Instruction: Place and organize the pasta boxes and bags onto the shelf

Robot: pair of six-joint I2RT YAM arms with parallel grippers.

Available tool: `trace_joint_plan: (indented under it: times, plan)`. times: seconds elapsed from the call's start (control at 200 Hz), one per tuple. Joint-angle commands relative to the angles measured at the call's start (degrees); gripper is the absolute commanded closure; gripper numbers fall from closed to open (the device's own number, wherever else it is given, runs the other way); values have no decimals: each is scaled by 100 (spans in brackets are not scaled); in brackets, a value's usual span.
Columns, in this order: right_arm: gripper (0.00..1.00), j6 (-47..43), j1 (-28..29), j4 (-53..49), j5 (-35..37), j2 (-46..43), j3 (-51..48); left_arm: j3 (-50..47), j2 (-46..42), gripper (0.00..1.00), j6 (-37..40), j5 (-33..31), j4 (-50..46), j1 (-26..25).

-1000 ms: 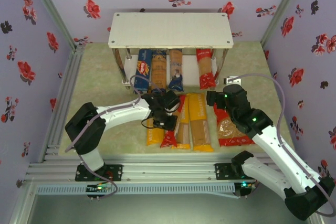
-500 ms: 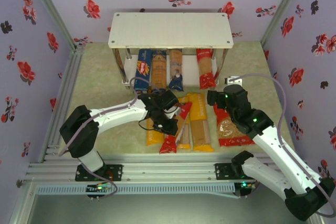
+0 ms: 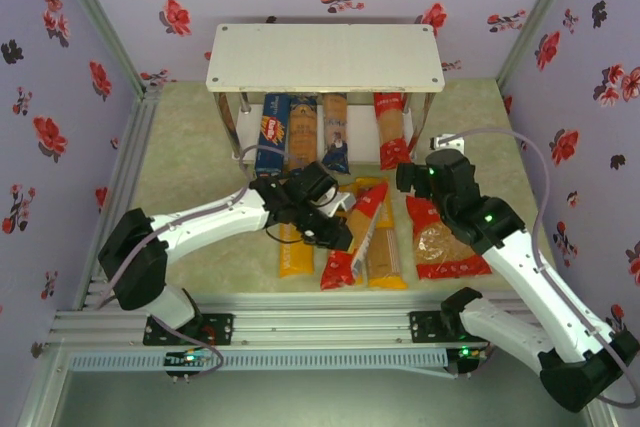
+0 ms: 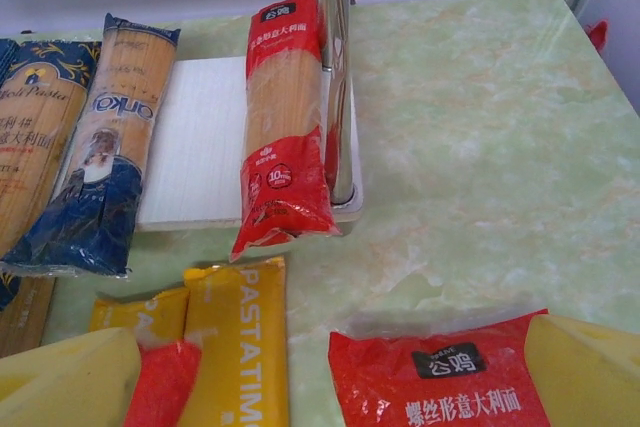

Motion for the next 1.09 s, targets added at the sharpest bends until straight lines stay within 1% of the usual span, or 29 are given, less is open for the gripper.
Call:
trace_joint_plan:
  times: [0.0, 0.115, 0.35, 0.495, 0.63, 0.735, 0.9, 1.09]
  plan:
    - [1, -46, -48, -369, 155, 64, 322, 191, -204, 100, -308, -22, 1445, 364]
    - [1, -39, -58, -469, 115, 87, 530, 480, 87, 100, -273, -158, 1823, 539]
    - [1, -181, -109, -594, 91, 207, 874, 1699, 1068, 100, 24, -316, 1905, 810]
    - [1, -286, -157, -655, 43, 307, 1116, 2156, 1463, 100, 19, -811, 2020, 897]
    - [1, -399, -271, -710, -71, 369, 1325, 2561, 1666, 100, 277, -1292, 1769, 896]
    - [1, -443, -368, -725, -206, 438, 1425, 2720, 1771, 100, 429, -1644, 1748, 905]
    - [1, -430, -442, -712, -348, 542, 1463, 3004, 2045, 100, 576, -1899, 1709, 958]
    - [1, -393, -469, -657, -342, 503, 1461, 3147, 2318, 100, 725, -2307, 1823, 958]
